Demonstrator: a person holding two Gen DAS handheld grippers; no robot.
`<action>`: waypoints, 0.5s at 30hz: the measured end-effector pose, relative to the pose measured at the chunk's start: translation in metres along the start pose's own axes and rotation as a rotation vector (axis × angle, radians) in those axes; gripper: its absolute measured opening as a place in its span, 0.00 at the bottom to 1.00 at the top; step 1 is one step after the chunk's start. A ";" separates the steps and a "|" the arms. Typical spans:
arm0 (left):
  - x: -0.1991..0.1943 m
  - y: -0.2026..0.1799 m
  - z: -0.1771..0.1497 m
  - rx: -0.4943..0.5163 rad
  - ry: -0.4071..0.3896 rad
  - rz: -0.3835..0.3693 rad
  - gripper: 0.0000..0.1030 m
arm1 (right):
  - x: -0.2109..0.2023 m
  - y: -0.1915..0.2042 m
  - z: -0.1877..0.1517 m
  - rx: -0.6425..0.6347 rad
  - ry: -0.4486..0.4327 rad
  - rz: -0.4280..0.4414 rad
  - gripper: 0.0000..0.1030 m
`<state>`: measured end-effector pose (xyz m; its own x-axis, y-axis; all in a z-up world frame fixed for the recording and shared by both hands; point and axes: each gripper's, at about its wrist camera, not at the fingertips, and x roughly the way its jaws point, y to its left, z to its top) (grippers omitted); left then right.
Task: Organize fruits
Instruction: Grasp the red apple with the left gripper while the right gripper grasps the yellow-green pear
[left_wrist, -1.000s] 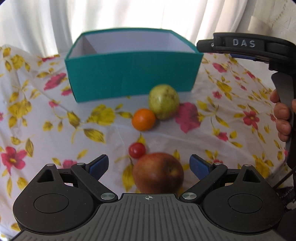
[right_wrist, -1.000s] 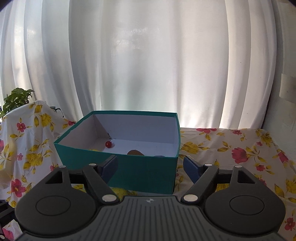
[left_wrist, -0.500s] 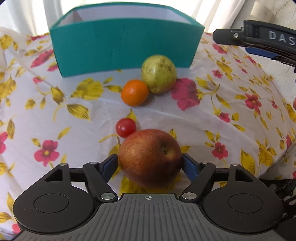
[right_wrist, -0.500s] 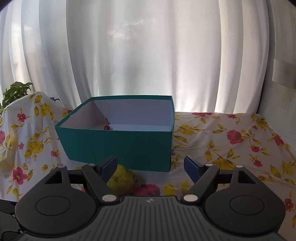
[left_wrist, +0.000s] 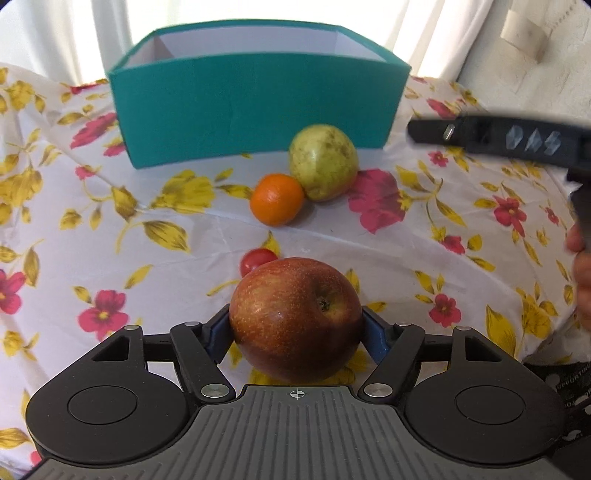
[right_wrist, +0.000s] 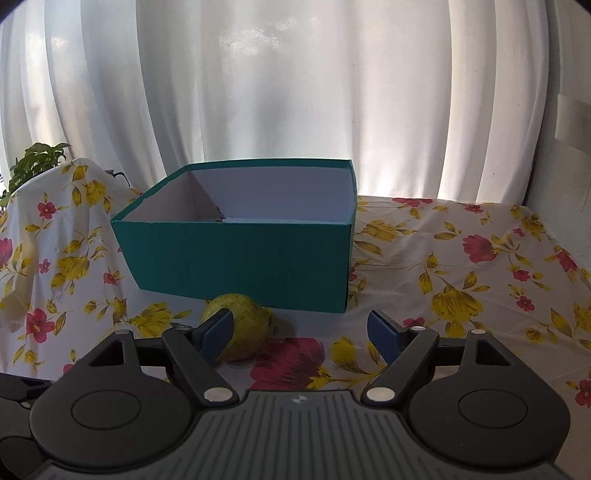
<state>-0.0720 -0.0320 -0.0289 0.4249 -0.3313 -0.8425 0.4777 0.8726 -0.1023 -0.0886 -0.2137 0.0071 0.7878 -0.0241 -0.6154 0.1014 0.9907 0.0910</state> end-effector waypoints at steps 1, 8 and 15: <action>-0.002 0.002 0.001 -0.006 -0.004 0.001 0.73 | 0.004 0.002 -0.001 0.000 0.011 0.006 0.78; -0.010 0.015 0.003 -0.038 -0.005 0.019 0.73 | 0.032 0.020 0.000 -0.022 0.040 0.041 0.78; -0.015 0.033 0.006 -0.055 -0.013 0.044 0.73 | 0.064 0.036 0.004 -0.017 0.075 0.044 0.78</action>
<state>-0.0573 -0.0001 -0.0162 0.4551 -0.2963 -0.8397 0.4149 0.9049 -0.0945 -0.0321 -0.1802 -0.0263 0.7433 0.0294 -0.6683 0.0566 0.9927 0.1066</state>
